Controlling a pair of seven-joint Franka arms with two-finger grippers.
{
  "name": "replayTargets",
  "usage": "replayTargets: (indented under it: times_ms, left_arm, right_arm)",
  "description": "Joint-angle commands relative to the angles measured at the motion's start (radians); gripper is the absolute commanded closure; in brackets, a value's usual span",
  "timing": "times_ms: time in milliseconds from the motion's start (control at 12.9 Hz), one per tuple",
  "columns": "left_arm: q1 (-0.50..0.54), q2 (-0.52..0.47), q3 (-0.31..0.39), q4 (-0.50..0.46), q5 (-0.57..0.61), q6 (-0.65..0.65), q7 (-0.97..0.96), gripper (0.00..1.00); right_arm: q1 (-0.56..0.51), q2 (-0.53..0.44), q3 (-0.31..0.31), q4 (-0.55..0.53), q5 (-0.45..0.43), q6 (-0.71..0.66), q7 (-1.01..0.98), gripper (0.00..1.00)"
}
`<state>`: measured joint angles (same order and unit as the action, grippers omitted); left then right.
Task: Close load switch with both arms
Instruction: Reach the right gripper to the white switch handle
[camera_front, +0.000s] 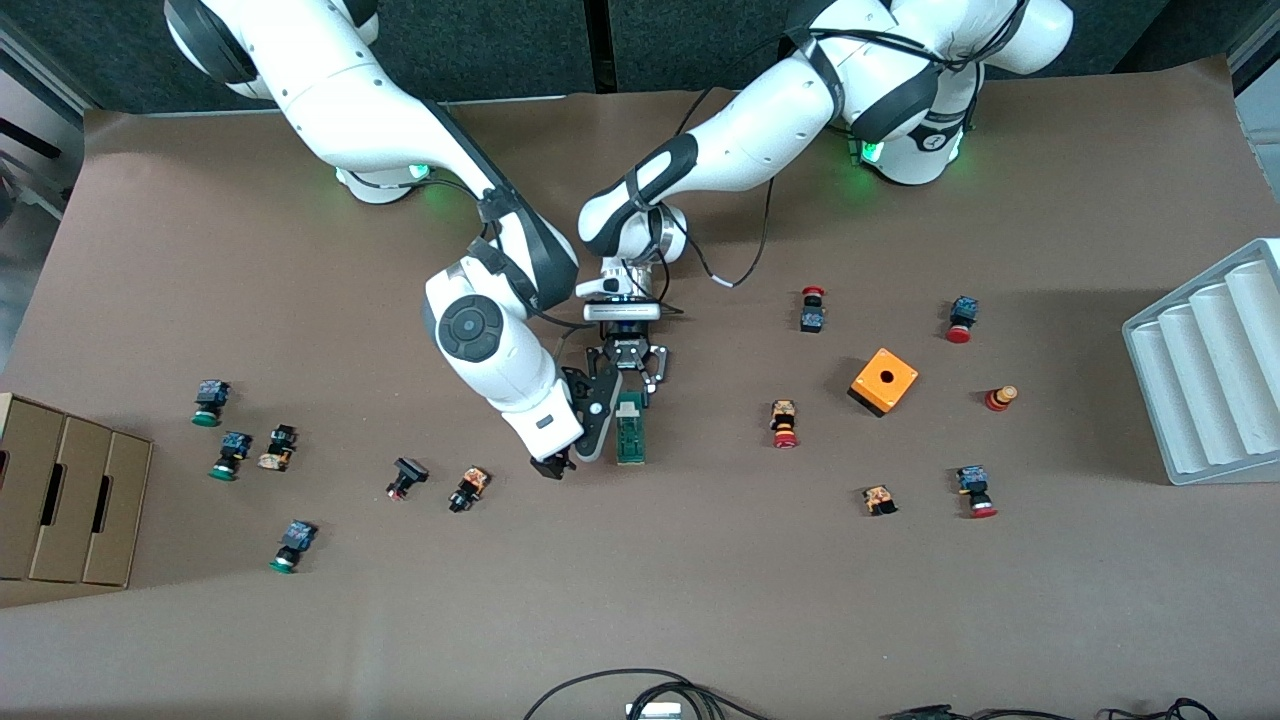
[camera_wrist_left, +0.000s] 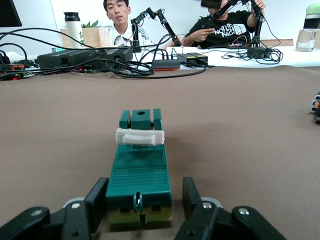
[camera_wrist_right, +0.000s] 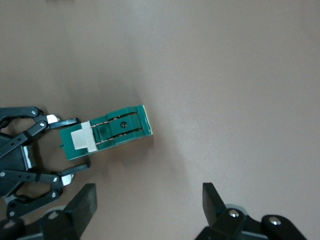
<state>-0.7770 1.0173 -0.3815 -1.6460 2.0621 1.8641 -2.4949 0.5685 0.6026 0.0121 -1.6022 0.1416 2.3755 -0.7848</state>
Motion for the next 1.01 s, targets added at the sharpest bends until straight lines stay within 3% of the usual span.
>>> replayTargets:
  times_ms: [0,932]
  left_arm:
    - [-0.019,0.029,0.013,0.032,0.003,-0.019,-0.010,0.33]
    - [-0.050,0.058,0.015,0.031,0.009,-0.088,-0.058,0.32]
  right_arm:
    - [0.033,0.023,-0.006,-0.001,-0.004,0.044,-0.001,0.06]
    - [0.094,0.029,-0.004,-0.048,-0.011,0.096,-0.010,0.05]
